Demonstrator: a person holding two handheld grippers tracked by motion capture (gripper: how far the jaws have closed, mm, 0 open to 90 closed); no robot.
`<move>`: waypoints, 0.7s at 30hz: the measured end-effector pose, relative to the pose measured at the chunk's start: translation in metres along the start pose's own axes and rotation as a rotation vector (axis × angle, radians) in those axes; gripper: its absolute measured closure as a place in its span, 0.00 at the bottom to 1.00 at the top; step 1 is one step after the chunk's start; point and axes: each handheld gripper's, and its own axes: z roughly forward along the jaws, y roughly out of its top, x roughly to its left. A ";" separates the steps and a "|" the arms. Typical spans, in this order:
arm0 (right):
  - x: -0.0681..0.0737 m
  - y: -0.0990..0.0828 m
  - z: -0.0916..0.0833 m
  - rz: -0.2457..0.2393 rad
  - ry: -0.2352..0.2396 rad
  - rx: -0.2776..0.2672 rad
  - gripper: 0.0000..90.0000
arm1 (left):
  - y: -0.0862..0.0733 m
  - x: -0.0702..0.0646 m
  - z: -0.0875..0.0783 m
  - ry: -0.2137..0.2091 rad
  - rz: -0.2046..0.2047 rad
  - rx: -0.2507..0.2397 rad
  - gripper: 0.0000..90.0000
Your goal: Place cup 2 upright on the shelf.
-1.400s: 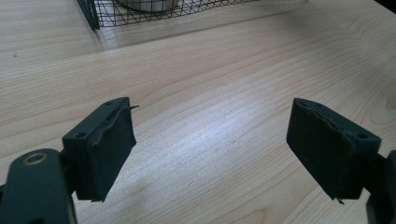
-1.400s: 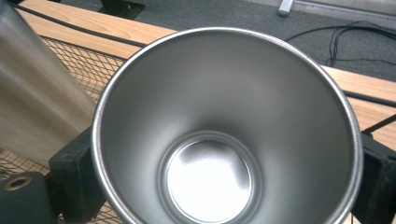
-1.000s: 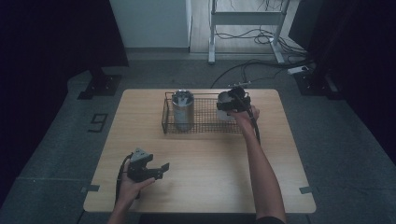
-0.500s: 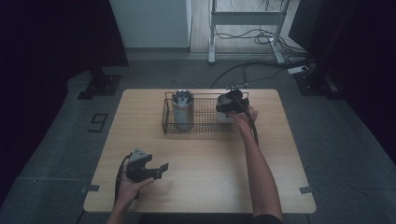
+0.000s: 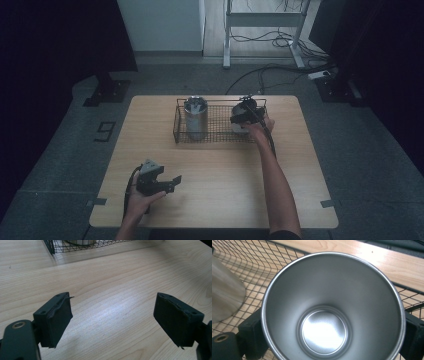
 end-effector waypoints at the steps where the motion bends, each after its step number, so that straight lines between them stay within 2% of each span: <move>1: 0.000 0.000 0.000 0.000 0.000 0.000 0.08 | 0.000 0.000 0.000 0.000 0.000 0.000 0.17; 12: -0.003 -0.003 -0.001 0.006 0.010 0.031 0.06 | 0.000 -0.003 0.002 -0.006 0.008 0.010 0.17; 13: -0.003 -0.003 -0.003 0.014 -0.002 0.012 0.04 | 0.000 -0.003 0.002 -0.007 0.007 0.010 0.17; 17: -0.004 -0.001 -0.009 0.031 -0.001 -0.030 0.00 | 0.000 -0.002 0.001 -0.004 0.003 0.007 0.17; 18: -0.004 0.001 -0.015 0.048 0.008 -0.064 0.00 | 0.000 -0.002 0.001 -0.004 0.002 0.006 0.17; 21: -0.004 0.002 -0.019 0.058 0.011 -0.091 0.00 | 0.000 -0.002 0.001 -0.004 0.003 0.006 0.17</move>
